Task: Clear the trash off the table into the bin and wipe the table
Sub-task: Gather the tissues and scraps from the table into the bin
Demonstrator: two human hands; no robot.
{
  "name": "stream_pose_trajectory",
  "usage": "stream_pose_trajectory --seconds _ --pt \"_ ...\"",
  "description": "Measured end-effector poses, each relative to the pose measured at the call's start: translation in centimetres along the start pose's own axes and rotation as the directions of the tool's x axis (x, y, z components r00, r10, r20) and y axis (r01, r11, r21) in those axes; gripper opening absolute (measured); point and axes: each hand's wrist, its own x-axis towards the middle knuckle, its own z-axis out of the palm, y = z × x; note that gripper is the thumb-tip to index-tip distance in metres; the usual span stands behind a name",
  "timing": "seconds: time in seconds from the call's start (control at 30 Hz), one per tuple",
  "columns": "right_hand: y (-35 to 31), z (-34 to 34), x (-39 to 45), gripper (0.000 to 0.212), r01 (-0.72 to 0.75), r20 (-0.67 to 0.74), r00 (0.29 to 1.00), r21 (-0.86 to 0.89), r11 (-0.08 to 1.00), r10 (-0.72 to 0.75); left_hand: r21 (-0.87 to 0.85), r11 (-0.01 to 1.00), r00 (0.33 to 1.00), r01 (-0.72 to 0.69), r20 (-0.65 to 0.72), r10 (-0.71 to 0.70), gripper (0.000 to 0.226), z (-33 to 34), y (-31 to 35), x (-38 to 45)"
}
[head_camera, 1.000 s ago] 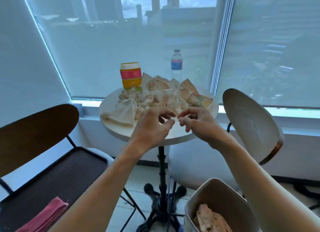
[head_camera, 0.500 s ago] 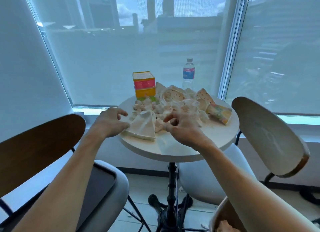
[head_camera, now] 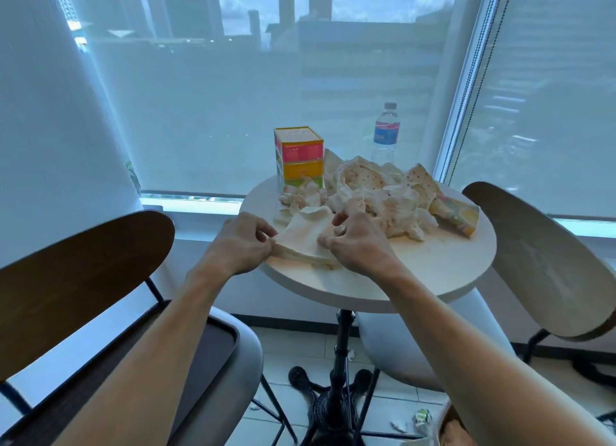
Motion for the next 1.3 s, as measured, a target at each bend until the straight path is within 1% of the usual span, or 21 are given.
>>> stream_pose_trajectory --seconds 0.07,0.17,0.27,0.33,0.43,0.5,0.63,0.73,0.83,0.93,1.0,1.13,1.3 --pt "0.1 0.0 0.0 0.03 -0.017 -0.034 0.999 0.073 0.997 0.019 -0.008 1.0 1.0 -0.005 -0.009 0.005 0.019 0.1 -0.1 0.1" --pt "0.6 -0.2 -0.1 0.027 -0.01 -0.106 0.994 0.194 0.981 0.031 -0.056 0.998 0.998 -0.005 -0.058 0.002 0.017 0.1 -0.2 0.1" --pt "1.2 -1.0 -0.3 0.024 0.009 -0.159 0.986 0.316 0.949 0.043 -0.165 0.986 0.994 -0.032 -0.104 0.015 0.012 -0.1 0.3 -0.2" --pt "1.6 -2.0 -0.4 0.023 0.007 -0.19 0.979 0.387 0.922 0.072 -0.237 0.97 0.993 -0.054 -0.117 0.026 0.016 0.0 1.1 -0.5" --pt "3.0 -3.8 -1.0 0.017 -0.006 -0.231 0.966 0.423 0.906 0.114 -0.327 0.942 0.993 -0.08 -0.104 0.049 0.021 0.6 2.8 -0.9" --pt "4.3 -5.1 -1.6 0.017 -0.02 -0.247 0.958 0.442 0.897 0.143 -0.377 0.921 0.994 -0.102 -0.08 0.078 0.02 1.3 4.3 -1.2" --pt "7.5 -7.5 -3.2 0.017 -0.076 -0.281 0.932 0.464 0.883 0.228 -0.445 0.885 0.99 -0.133 -0.026 0.136 0.019 3.2 8.0 -2.0" --pt "10.3 -9.6 -4.9 0.018 -0.116 -0.298 0.909 0.488 0.865 0.29 -0.515 0.847 0.985 -0.133 0.027 0.171 0.013 4.8 11.3 -3.1" --pt "13.3 -11.7 -7.1 0.016 -0.138 -0.331 0.884 0.491 0.86 0.33 -0.567 0.812 0.974 -0.141 0.066 0.215 0.015 6.5 14.5 -4.2" --pt "16.5 -13.7 -9.3 0.016 -0.164 -0.381 0.847 0.477 0.864 0.371 -0.592 0.79 0.96 -0.161 0.092 0.265 0.015 8.4 17.3 -5.4" --pt "18.7 -14.7 -11.0 0.016 -0.187 -0.389 0.832 0.474 0.86 0.395 -0.59 0.789 0.949 -0.171 0.117 0.293 0.013 9.8 18.8 -6.4" --pt "23.6 -15.2 -14.6 0.018 -0.284 -0.361 0.817 0.425 0.859 0.449 -0.612 0.773 0.923 -0.166 0.181 0.341 0.012 12.7 21.5 -8.4" --pt "29.3 -13.6 -18.4 0.018 -0.473 -0.221 0.807 0.312 0.824 0.547 -0.613 0.778 0.902 -0.136 0.249 0.353 0.014 16.3 23.4 -10.8"
